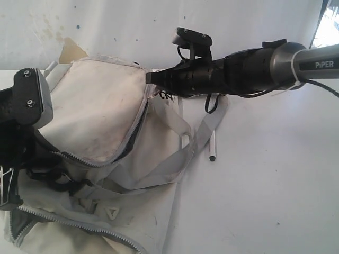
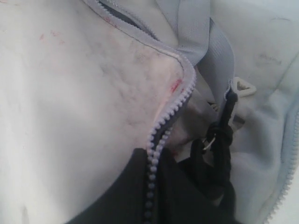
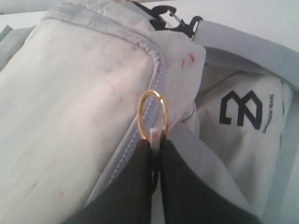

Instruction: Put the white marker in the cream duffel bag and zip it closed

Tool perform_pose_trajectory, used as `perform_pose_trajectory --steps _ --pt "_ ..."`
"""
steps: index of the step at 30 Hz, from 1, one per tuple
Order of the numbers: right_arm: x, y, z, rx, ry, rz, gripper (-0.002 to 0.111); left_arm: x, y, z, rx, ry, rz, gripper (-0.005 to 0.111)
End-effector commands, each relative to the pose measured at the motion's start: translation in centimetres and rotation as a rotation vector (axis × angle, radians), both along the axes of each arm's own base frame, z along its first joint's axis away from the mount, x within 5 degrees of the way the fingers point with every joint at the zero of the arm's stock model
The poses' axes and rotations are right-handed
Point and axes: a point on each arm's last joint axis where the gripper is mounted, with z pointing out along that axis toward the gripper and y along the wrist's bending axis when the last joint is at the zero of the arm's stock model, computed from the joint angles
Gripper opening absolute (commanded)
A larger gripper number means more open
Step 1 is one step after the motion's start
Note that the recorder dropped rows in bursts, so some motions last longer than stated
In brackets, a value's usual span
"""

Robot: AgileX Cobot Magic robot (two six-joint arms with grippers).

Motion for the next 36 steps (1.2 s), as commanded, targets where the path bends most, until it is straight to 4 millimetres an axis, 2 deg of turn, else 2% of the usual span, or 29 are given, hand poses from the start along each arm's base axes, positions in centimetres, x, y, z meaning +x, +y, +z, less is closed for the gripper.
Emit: perform_pose_trajectory --steps 1,8,15,22,27,31,36 --pt "1.5 -0.6 -0.4 -0.047 -0.035 -0.057 0.000 0.2 -0.2 -0.3 -0.005 0.020 0.007 0.000" --pt "3.0 -0.7 -0.4 -0.110 -0.113 -0.041 0.000 0.6 -0.3 -0.8 -0.003 0.036 0.013 0.000" --pt "4.4 -2.0 0.3 -0.187 -0.165 -0.175 0.000 0.7 -0.3 -0.8 -0.004 0.031 0.015 0.000" --pt "5.4 -0.6 -0.3 -0.132 -0.171 -0.100 0.000 0.7 -0.3 -0.8 -0.005 0.029 0.016 0.000" --pt "5.3 0.2 -0.6 -0.118 -0.186 -0.008 0.001 0.8 -0.3 -0.7 -0.009 0.023 0.020 0.000" --pt "4.8 0.9 -0.3 -0.062 -0.182 0.077 0.014 0.9 -0.4 -0.6 -0.016 0.004 0.029 0.000" --pt "4.5 1.2 -0.2 0.019 -0.109 0.074 0.041 1.0 -0.5 -0.6 -0.035 0.006 0.039 0.000"
